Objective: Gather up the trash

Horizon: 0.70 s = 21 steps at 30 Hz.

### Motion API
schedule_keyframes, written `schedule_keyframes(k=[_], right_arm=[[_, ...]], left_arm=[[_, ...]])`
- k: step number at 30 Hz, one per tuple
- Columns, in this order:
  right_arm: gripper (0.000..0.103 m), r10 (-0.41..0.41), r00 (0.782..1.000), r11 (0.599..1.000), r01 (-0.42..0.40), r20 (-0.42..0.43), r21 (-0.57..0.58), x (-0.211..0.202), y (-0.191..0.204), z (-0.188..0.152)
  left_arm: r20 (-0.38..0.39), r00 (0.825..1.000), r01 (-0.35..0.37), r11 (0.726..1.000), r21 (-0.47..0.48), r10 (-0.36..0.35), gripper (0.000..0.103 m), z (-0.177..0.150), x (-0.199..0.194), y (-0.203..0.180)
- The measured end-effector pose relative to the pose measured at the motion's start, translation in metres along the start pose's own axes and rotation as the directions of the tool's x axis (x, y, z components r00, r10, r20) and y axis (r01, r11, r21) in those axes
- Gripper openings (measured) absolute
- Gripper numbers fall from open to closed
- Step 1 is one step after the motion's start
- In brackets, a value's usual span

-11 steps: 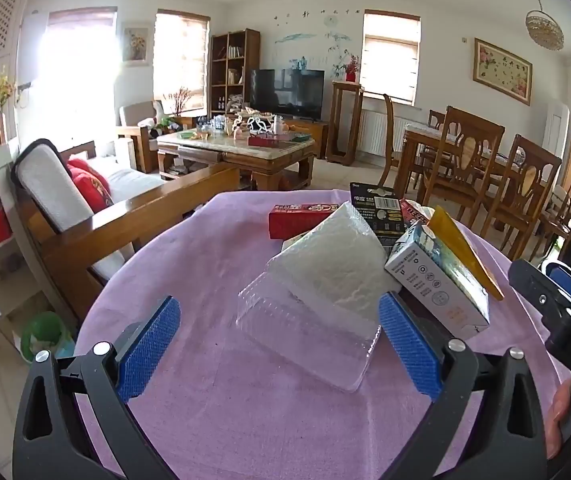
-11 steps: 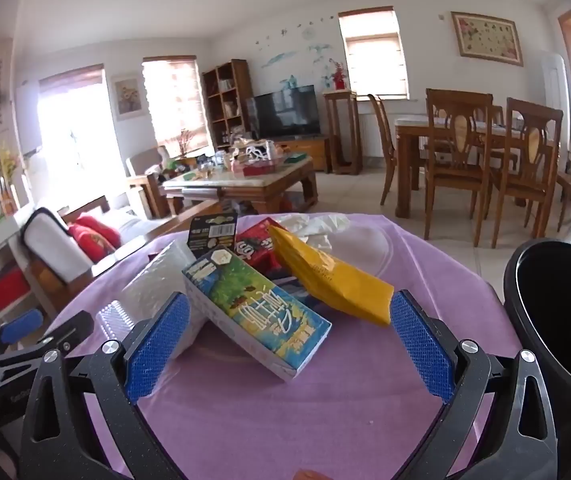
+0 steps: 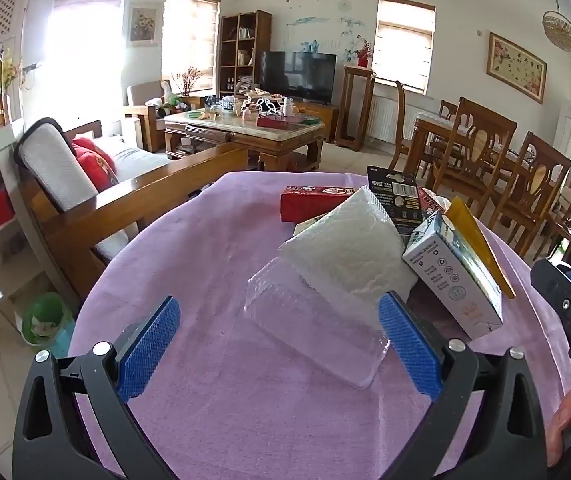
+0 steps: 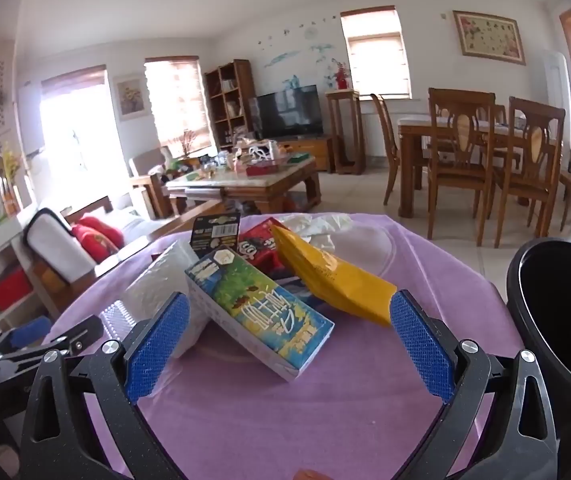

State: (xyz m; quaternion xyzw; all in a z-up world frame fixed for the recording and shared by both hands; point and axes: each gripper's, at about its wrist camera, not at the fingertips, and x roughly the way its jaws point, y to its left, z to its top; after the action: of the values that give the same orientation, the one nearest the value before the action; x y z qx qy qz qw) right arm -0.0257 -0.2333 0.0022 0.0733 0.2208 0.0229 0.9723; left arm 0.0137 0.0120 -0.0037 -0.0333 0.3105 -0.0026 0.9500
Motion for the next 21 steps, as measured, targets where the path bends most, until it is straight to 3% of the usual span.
schedule_keyframes(k=[7, 12, 17, 21], right_arm=[[0.099, -0.001, 1.0, 1.0, 0.002, 0.017, -0.01, 0.003, 0.01, 0.002], [0.099, 0.018, 0.999, 1.0, -0.018, 0.042, -0.007, -0.014, 0.007, 0.0], [0.099, 0.019, 0.998, 1.0, -0.018, 0.057, -0.008, -0.017, 0.006, 0.0], [0.099, 0.03, 0.995, 1.0, -0.029, 0.092, -0.012, -0.026, 0.006, -0.001]], left_arm=[[0.027, 1.0, 0.014, 0.999, 0.05, -0.015, 0.098, 0.004, -0.005, -0.008], [0.013, 0.999, -0.054, 0.995, 0.086, 0.053, 0.098, 0.0, 0.0, -0.008], [0.118, 0.991, -0.067, 0.994, 0.088, 0.056, 0.098, -0.004, -0.018, -0.002], [0.192, 0.981, -0.031, 0.998, 0.056, 0.02, 0.098, -0.007, -0.032, 0.004]])
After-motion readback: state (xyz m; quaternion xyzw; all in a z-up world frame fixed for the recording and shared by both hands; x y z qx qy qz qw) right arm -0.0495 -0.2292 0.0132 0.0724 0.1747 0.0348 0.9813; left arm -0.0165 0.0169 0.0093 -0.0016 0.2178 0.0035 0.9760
